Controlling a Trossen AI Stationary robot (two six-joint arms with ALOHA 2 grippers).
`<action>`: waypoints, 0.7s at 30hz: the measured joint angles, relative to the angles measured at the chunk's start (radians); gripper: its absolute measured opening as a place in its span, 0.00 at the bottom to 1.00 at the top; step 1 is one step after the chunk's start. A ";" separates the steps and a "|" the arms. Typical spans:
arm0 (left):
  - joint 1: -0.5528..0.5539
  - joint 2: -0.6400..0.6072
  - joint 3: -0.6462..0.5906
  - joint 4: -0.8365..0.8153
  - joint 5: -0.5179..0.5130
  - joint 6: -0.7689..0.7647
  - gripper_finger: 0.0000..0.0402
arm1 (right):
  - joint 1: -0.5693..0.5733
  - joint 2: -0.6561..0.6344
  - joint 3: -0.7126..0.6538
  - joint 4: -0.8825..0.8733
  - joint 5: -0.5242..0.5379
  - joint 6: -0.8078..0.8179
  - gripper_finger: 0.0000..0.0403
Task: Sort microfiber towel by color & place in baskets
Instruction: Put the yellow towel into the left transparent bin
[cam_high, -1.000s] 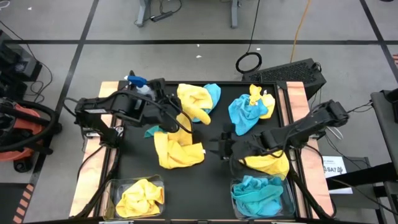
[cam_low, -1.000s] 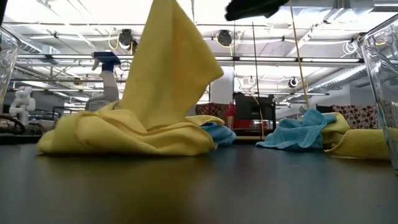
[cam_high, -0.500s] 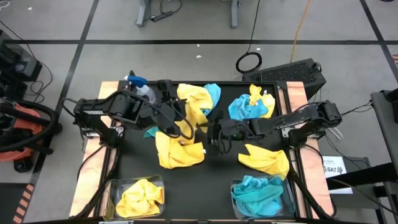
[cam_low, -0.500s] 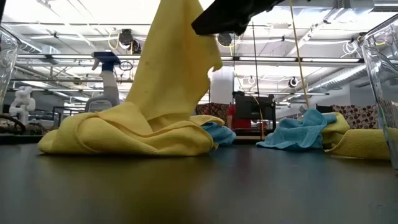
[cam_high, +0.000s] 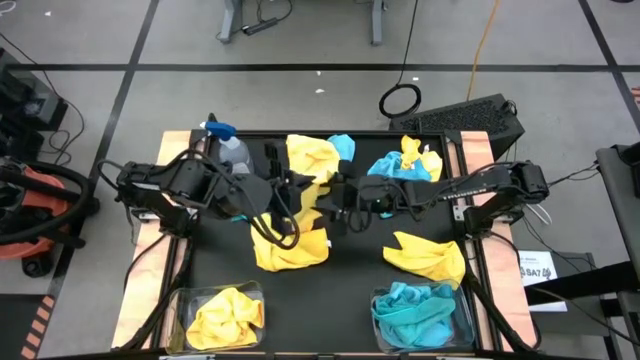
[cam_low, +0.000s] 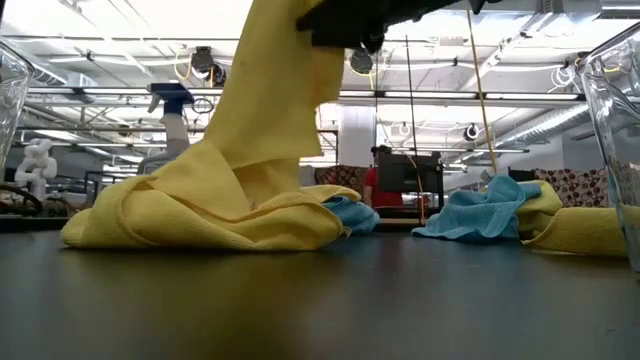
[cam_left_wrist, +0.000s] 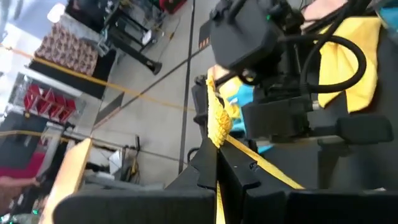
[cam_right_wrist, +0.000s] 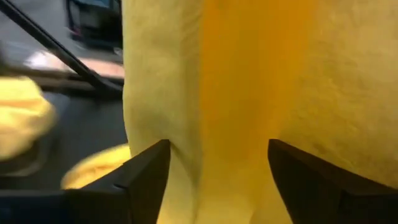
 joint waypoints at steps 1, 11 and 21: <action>0.000 0.000 0.000 0.016 0.001 0.010 0.00 | -0.003 0.000 0.000 0.019 -0.045 0.000 0.69; 0.001 0.000 0.000 0.186 0.181 0.083 0.00 | -0.013 0.000 0.000 0.129 -0.114 -0.019 0.66; -0.068 0.000 -0.001 0.289 0.345 0.078 0.00 | -0.050 0.000 0.000 0.156 -0.105 -0.052 0.09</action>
